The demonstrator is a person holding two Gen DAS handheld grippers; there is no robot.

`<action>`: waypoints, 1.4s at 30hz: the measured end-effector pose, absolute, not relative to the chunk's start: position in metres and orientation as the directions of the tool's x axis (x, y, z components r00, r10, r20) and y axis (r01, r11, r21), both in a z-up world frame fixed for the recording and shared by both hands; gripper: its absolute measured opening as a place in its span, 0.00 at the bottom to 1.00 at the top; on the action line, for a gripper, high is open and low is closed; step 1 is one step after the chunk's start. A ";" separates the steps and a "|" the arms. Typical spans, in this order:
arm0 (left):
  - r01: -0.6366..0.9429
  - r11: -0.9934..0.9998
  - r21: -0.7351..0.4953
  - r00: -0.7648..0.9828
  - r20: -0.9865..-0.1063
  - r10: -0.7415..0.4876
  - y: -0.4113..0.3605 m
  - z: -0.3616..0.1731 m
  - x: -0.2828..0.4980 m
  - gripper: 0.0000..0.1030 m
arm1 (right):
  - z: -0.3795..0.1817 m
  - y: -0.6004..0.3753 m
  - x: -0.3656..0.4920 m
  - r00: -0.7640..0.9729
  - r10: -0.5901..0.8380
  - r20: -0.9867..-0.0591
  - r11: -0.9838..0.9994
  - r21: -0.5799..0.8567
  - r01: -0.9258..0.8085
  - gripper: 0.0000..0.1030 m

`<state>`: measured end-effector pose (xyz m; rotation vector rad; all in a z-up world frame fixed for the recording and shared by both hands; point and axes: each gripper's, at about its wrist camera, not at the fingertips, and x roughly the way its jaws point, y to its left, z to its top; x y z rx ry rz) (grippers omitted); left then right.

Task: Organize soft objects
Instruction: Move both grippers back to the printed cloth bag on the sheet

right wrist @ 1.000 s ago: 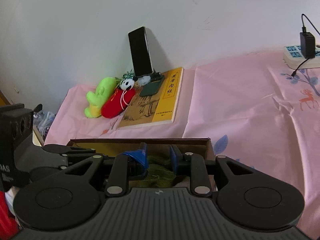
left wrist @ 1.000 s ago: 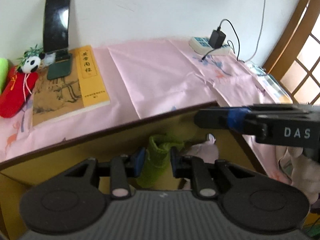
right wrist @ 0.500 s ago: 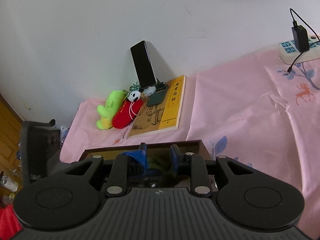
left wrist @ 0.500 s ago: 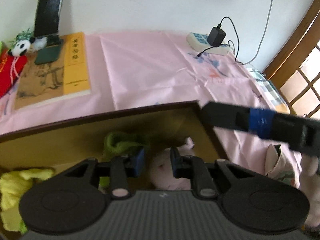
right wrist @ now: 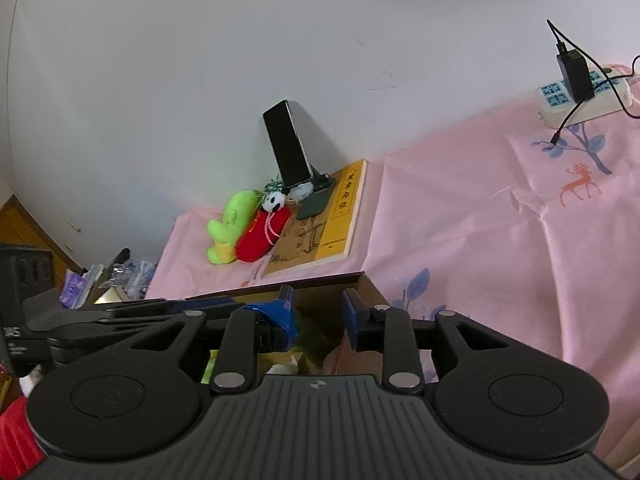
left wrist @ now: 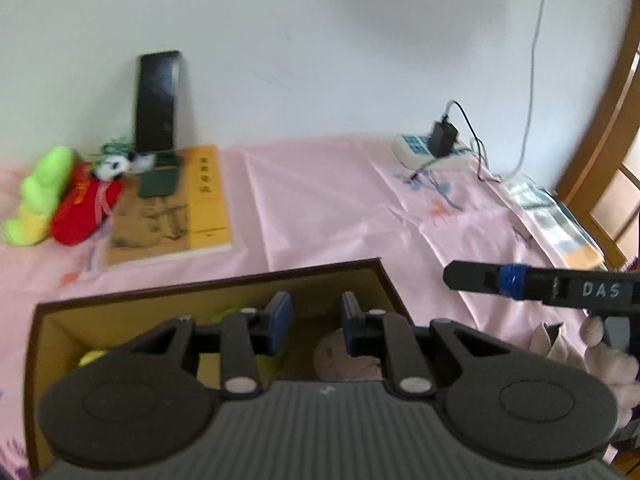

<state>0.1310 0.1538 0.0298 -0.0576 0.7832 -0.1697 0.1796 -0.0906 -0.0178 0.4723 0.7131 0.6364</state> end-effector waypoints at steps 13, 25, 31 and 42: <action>-0.047 0.999 -0.013 0.730 -0.683 0.025 0.122 0.043 0.059 0.40 | -0.009 -0.099 0.145 0.529 0.728 -0.436 0.674 0.598 -0.434 0.10; -0.075 0.994 -0.078 0.696 -0.718 -0.004 0.086 0.026 -0.005 0.40 | -0.010 -0.118 0.100 0.516 0.722 -0.461 0.687 0.570 -0.452 0.11; -0.064 0.996 -0.064 0.635 -0.772 -0.008 0.055 0.002 -0.009 0.40 | -0.019 -0.129 0.081 0.514 0.706 -0.487 0.704 0.562 -0.435 0.11; -0.024 1.000 -0.006 0.579 -0.816 0.009 0.010 -0.021 -0.006 0.40 | -0.040 -0.158 0.054 0.529 0.640 -0.558 0.766 0.523 -0.375 0.11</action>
